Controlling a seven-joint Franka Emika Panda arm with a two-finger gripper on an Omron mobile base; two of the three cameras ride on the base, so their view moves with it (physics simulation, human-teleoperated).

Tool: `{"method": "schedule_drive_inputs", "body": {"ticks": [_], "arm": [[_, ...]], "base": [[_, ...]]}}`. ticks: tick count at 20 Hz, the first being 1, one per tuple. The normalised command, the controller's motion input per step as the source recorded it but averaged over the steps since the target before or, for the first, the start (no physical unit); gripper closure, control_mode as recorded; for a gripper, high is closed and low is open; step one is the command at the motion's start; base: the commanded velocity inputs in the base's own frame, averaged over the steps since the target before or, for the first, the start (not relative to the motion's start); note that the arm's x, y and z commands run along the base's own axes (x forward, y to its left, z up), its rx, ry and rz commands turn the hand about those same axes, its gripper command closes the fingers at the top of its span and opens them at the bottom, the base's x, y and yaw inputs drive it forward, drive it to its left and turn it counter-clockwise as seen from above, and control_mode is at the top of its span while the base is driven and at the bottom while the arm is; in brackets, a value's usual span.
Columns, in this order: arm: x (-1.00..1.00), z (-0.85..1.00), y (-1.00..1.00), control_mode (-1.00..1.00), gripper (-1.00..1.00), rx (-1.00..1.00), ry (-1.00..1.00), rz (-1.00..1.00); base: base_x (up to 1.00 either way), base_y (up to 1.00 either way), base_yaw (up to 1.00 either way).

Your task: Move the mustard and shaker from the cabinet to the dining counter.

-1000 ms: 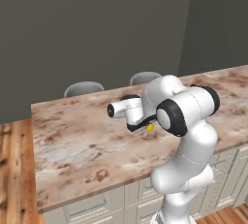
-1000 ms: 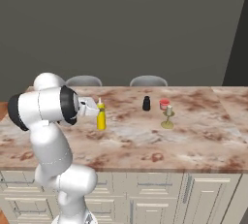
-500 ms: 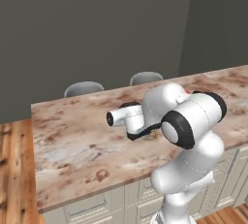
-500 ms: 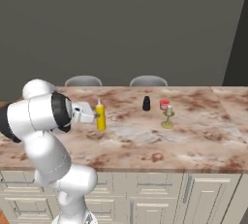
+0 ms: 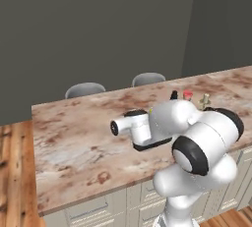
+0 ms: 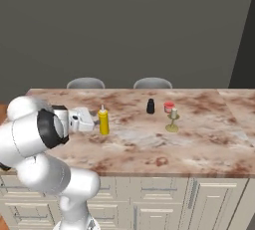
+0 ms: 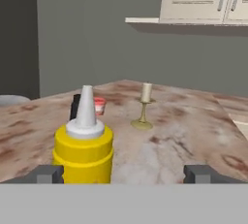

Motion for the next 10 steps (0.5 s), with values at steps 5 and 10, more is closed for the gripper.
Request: {"method": "schedule_drive_inputs", "body": {"ticks": [5, 10], "arm": [[-0.42, 0.18, 0.07, -1.0, -1.0, 0.0, -0.11, 0.0], [-0.81, 0.54, 0.28, -1.0, -1.0, 0.03, -0.04, 0.0]], "base": [[0.0, 0.0, 0.0], [0.0, 0.0, 0.0]]}}
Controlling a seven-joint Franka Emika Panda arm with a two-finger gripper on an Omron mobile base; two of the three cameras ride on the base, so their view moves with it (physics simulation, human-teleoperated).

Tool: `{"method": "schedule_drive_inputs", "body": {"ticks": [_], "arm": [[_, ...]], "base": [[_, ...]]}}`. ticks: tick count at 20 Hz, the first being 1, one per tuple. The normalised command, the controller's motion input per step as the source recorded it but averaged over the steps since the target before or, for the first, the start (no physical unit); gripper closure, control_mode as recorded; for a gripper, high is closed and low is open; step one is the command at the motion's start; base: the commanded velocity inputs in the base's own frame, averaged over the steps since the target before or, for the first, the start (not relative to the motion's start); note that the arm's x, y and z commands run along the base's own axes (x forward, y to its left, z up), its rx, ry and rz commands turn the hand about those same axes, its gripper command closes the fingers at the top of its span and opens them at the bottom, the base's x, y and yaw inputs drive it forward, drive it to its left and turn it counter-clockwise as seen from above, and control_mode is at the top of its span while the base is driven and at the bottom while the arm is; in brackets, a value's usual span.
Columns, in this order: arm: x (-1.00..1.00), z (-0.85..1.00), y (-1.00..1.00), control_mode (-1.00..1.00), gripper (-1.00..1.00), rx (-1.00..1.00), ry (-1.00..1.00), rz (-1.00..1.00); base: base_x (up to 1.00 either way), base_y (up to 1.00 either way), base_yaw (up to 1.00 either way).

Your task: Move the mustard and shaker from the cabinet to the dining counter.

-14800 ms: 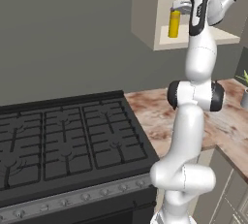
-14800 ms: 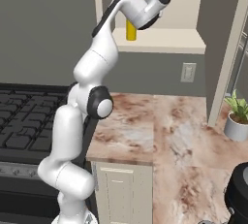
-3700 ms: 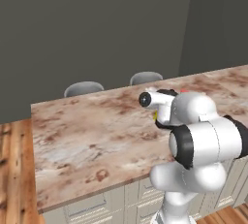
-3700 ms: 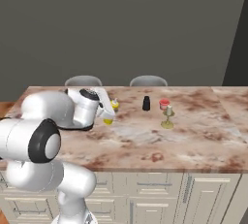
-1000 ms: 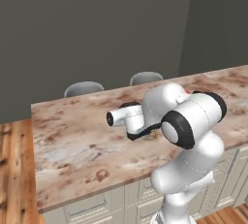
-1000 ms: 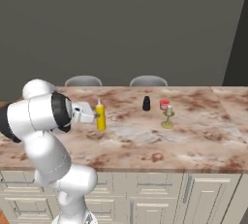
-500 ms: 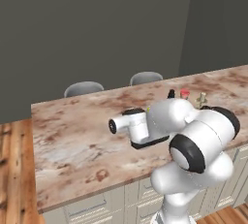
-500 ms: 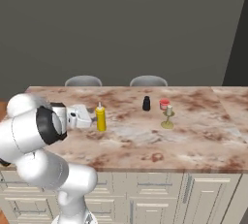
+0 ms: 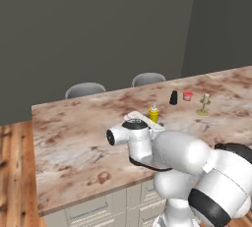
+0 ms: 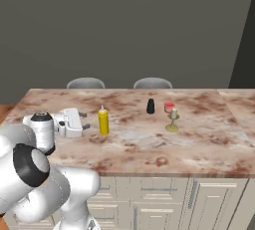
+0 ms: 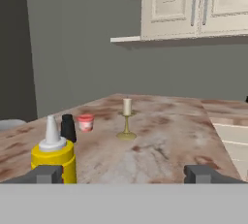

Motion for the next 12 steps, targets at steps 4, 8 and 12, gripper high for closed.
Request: {"method": "schedule_drive_inputs", "body": {"ticks": [4, 8, 12], "arm": [[-0.87, 0.82, 0.34, -1.0, -1.0, 0.11, 0.02, 0.0], [-0.78, 0.96, 0.39, -1.0, -1.0, 0.14, 0.13, 0.0], [-0.7, 0.91, 0.29, -1.0, -1.0, 0.15, 0.21, 0.0]], "base": [[0.0, 0.0, 0.0], [0.0, 0.0, 0.0], [0.0, 0.0, 0.0]]}}
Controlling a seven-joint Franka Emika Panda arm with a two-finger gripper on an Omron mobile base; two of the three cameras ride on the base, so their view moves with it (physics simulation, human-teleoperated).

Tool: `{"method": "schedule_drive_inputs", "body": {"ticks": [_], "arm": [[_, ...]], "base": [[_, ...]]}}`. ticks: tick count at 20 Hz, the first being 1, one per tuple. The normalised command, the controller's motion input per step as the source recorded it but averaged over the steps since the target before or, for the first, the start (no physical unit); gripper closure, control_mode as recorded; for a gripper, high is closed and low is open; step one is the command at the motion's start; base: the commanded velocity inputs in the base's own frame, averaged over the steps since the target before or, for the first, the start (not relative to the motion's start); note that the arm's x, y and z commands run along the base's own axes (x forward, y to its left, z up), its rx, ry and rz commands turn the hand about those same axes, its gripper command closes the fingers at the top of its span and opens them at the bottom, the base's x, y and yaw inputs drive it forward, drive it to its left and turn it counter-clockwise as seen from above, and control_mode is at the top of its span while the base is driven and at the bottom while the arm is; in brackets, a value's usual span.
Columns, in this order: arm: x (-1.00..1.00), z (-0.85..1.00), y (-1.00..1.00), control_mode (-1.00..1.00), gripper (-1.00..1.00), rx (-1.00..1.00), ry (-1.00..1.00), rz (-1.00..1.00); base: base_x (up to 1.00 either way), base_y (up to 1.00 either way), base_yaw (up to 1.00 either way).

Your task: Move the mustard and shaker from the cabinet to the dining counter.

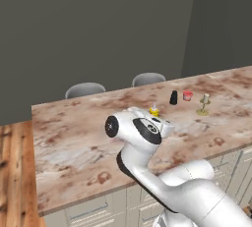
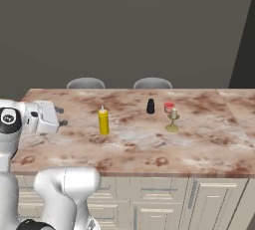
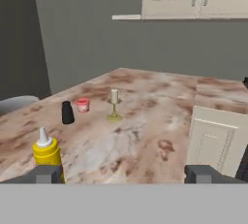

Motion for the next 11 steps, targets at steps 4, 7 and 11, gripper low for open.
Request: {"method": "schedule_drive_inputs", "body": {"ticks": [4, 7, 11], "arm": [[-0.71, 0.65, 0.1, -1.0, -1.0, 0.16, 0.27, 0.0], [-0.63, 0.44, 0.0, -1.0, -1.0, 0.15, 0.33, 0.03], [-0.33, 0.37, -0.01, -1.0, -1.0, 0.16, 0.42, 0.03]], "base": [[0.0, 0.0, 0.0], [0.0, 0.0, 0.0], [0.0, 0.0, 0.0]]}}
